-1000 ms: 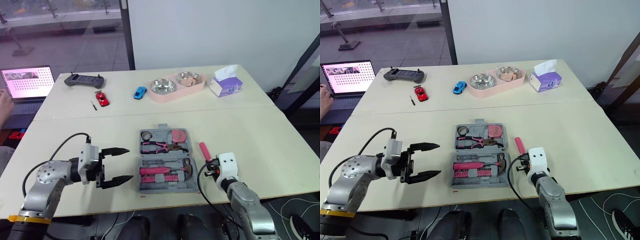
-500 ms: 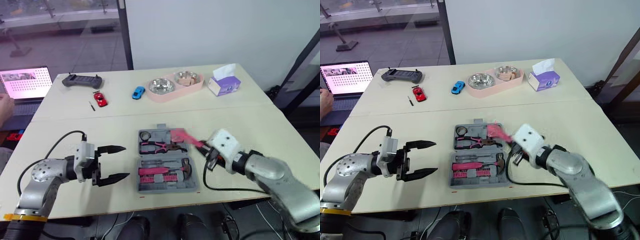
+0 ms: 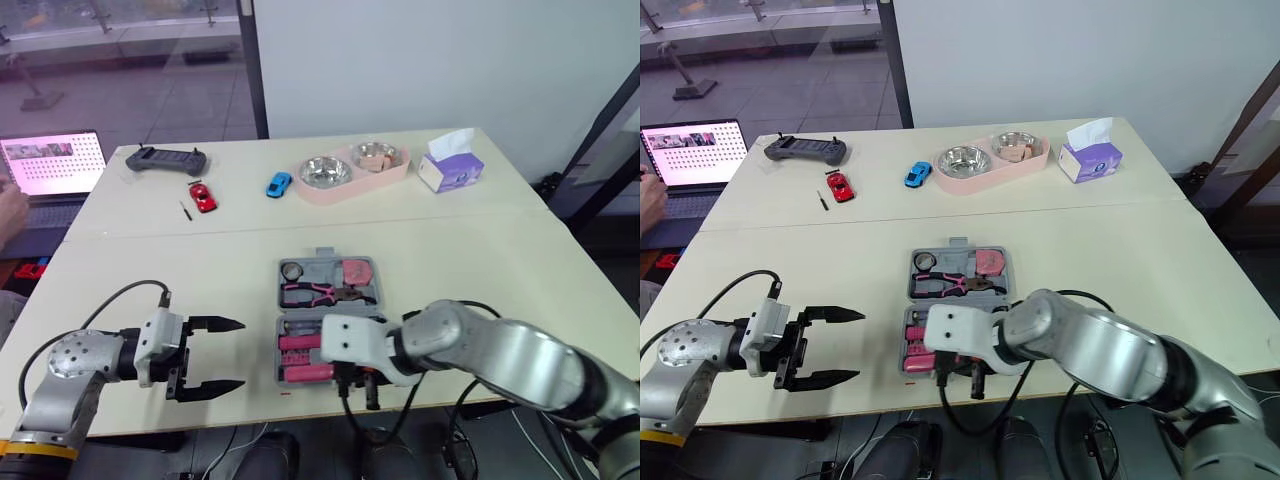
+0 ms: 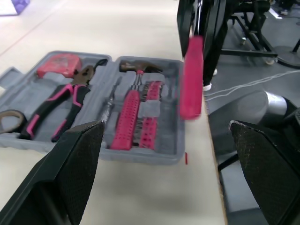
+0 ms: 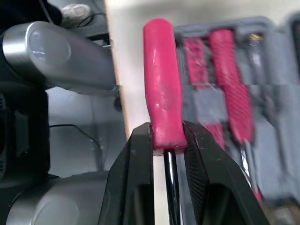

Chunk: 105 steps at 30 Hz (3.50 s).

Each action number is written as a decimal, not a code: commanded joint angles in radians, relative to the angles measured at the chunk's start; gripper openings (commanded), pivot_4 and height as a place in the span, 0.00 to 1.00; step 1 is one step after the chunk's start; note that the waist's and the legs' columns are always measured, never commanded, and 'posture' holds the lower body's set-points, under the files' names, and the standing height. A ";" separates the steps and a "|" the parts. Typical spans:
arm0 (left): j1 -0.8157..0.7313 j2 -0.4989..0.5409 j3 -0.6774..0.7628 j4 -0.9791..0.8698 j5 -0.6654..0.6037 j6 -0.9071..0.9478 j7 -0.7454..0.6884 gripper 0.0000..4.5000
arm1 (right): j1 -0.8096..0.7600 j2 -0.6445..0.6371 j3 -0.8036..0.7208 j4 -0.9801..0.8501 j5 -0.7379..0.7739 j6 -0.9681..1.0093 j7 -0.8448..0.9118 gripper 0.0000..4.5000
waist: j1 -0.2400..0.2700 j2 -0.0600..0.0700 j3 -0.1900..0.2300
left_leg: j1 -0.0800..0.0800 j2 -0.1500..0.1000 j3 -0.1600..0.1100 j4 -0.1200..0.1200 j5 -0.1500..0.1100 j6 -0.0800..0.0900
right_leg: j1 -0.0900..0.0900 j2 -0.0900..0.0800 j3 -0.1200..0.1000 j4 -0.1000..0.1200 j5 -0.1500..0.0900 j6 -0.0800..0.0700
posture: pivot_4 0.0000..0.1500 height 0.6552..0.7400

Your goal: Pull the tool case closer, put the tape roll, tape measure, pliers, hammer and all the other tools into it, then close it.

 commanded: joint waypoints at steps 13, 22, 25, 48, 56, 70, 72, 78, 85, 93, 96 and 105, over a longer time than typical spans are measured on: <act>0.167 0.047 0.083 -0.093 -0.010 -0.083 0.009 1.00 | -0.066 0.092 0.085 0.116 -0.027 0.023 -0.072 0.08 | -0.003 0.000 0.000 | 0.001 0.000 0.000 -0.001 0.000 0.000 | -0.002 0.000 0.000 0.000 0.000 0.000 | 1.00 1.00; 0.184 0.055 0.093 -0.127 -0.013 -0.073 0.028 1.00 | -0.041 0.100 0.121 0.171 -0.052 -0.025 -0.090 0.08 | -0.012 0.000 0.000 | 0.001 0.000 0.000 -0.001 0.000 0.000 | -0.002 0.001 0.000 0.000 0.000 0.000 | 1.00 1.00; 0.191 0.059 0.097 -0.134 -0.014 -0.071 0.032 1.00 | -0.034 0.099 0.143 0.189 -0.067 -0.050 -0.090 0.08 | -0.021 0.000 0.000 | 0.001 0.000 0.000 -0.001 0.000 0.000 | -0.001 0.001 0.000 0.000 0.000 0.000 | 1.00 1.00; 0.196 0.057 0.094 -0.132 0.001 -0.063 0.070 1.00 | 0.010 0.127 0.208 0.284 -0.188 -0.217 -0.034 0.32 | -0.024 0.000 0.000 | 0.001 0.000 0.000 -0.002 0.000 0.000 | -0.001 0.001 0.000 0.001 0.001 0.001 | 1.00 1.00; 0.184 0.056 0.090 -0.123 0.003 -0.059 0.073 1.00 | 0.049 0.143 0.121 0.285 -0.189 -0.232 -0.036 0.63 | -0.021 0.000 0.000 | 0.001 0.000 0.000 -0.002 0.000 0.000 | -0.001 0.001 0.000 0.001 0.001 0.001 | 1.00 1.00; 0.163 0.052 0.078 -0.109 0.007 -0.057 0.075 1.00 | 0.161 0.118 0.041 0.273 -0.202 -0.261 -0.040 0.02 | -0.021 0.000 0.000 | 0.001 0.000 0.000 -0.002 0.000 0.000 | 0.000 0.001 0.000 0.001 0.001 0.001 | 1.00 1.00; 0.164 0.053 0.078 -0.108 0.007 -0.057 0.073 1.00 | 0.167 0.118 0.047 0.284 -0.208 -0.264 -0.041 0.02 | -0.021 0.000 0.000 | 0.001 0.000 0.000 -0.002 0.000 0.000 | 0.000 0.001 0.000 0.001 0.001 0.001 | 1.00 1.00; 0.172 0.053 0.080 -0.113 0.007 -0.060 0.072 1.00 | 0.199 0.105 0.069 0.316 -0.241 -0.274 -0.042 0.02 | -0.021 0.000 0.000 | 0.001 0.000 0.000 -0.002 0.000 0.000 | 0.000 0.001 0.000 0.000 0.000 0.001 | 1.00 1.00; 0.179 0.055 0.085 -0.120 0.007 -0.061 0.072 1.00 | 0.260 0.080 0.110 0.368 -0.285 -0.305 -0.026 0.02 | -0.020 -0.001 -0.001 | 0.002 0.000 -0.001 -0.002 0.000 0.000 | 0.000 0.001 0.000 0.000 0.000 0.001 | 1.00 1.00; 0.180 0.056 0.088 -0.119 0.009 -0.062 0.075 1.00 | 0.267 0.101 0.104 0.350 -0.300 -0.309 0.001 0.02 | -0.020 -0.004 -0.005 | 0.003 0.000 -0.001 -0.002 0.000 0.000 | 0.000 0.001 0.000 0.000 0.000 0.001 | 1.00 1.00; 0.174 0.054 0.084 -0.115 0.011 -0.063 0.077 1.00 | 0.259 0.114 0.082 0.349 -0.307 -0.336 0.005 0.02 | -0.020 -0.004 -0.005 | 0.003 0.000 -0.001 -0.002 0.000 0.000 | 0.000 0.001 0.000 0.000 0.000 0.001 | 1.00 1.00; 0.003 0.010 0.036 0.016 0.064 -0.026 0.153 1.00 | 0.259 0.130 -0.310 0.160 -0.199 -0.440 0.026 0.02 | -0.012 -0.003 -0.004 | 0.001 0.000 -0.001 -0.002 0.000 0.000 | 0.001 0.002 -0.002 0.000 0.001 0.003 | 1.00 1.00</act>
